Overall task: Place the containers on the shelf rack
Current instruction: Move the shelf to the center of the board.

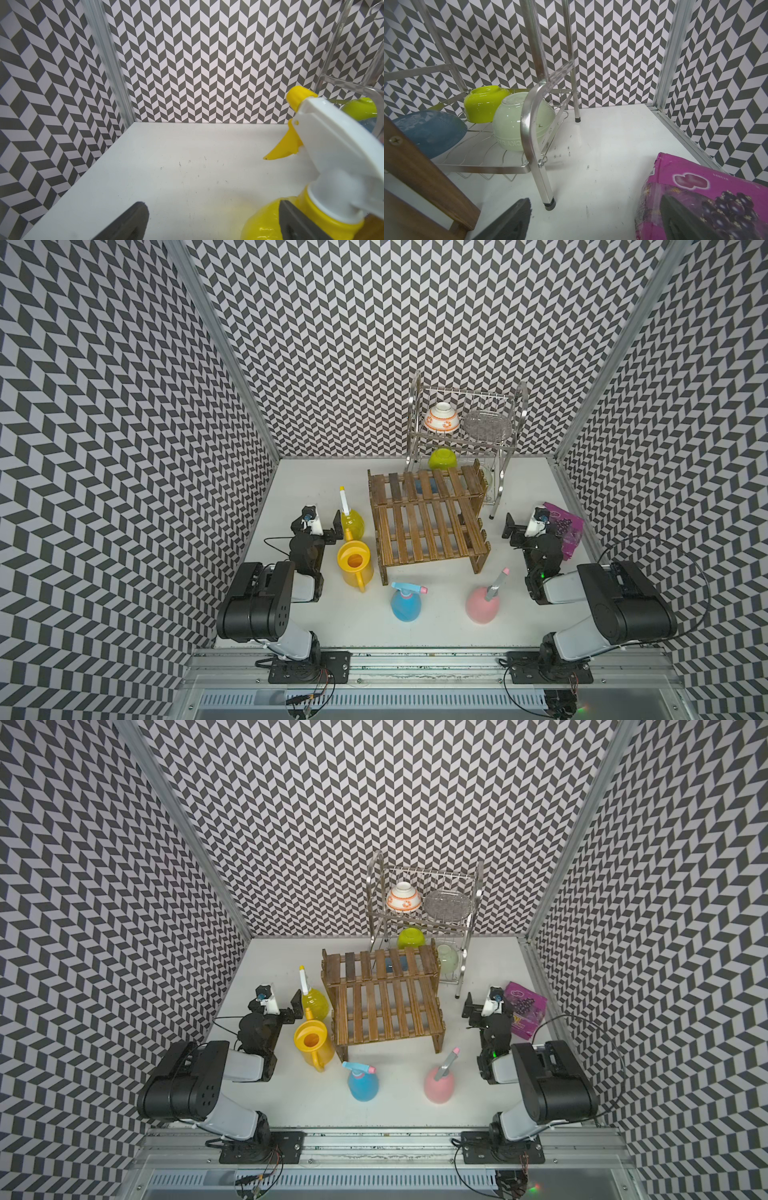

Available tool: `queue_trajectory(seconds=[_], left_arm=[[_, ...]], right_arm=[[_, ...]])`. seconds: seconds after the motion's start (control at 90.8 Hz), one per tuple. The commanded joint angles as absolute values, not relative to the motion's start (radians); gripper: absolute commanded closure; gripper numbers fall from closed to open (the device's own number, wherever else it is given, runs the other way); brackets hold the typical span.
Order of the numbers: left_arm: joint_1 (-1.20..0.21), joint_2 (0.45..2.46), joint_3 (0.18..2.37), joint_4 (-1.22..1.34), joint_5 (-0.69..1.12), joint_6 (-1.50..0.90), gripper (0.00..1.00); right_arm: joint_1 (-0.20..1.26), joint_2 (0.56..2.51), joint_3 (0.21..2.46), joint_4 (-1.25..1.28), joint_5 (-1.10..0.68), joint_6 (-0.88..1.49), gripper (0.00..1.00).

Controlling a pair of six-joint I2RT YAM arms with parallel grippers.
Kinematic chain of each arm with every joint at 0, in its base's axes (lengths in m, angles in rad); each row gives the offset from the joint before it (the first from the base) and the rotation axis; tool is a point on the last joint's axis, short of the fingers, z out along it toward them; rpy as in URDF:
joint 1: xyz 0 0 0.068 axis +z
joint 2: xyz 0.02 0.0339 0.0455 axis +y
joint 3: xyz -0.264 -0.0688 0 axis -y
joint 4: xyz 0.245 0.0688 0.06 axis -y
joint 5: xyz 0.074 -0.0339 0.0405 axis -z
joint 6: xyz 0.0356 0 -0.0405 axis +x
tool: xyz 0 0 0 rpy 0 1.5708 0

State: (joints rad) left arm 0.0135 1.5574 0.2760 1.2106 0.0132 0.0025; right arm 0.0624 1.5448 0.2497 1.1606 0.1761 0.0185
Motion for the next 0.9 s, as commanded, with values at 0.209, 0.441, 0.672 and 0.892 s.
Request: queue_trajectory(seconds=[0.209,0.441,0.672,0.892], left_arm=[[0.014,1.552,0.27,1.22,0.015,0.0,0.0],[0.014,1.551,0.27,1.219,0.015,0.0,0.0],[0.014,1.55,0.27,1.217,0.015,-0.002,0.0],[0.015,1.55,0.27,1.216,0.015,-0.002,0.0]], right_arm=[[0.059,1.525,0.261,1.22,0.189,0.02,0.0],[0.059,1.527,0.262,1.224,0.189,0.02,0.0],[0.058,1.527,0.262,1.224,0.188,0.021,0.0],[0.058,1.527,0.262,1.224,0.188,0.021,0.0]])
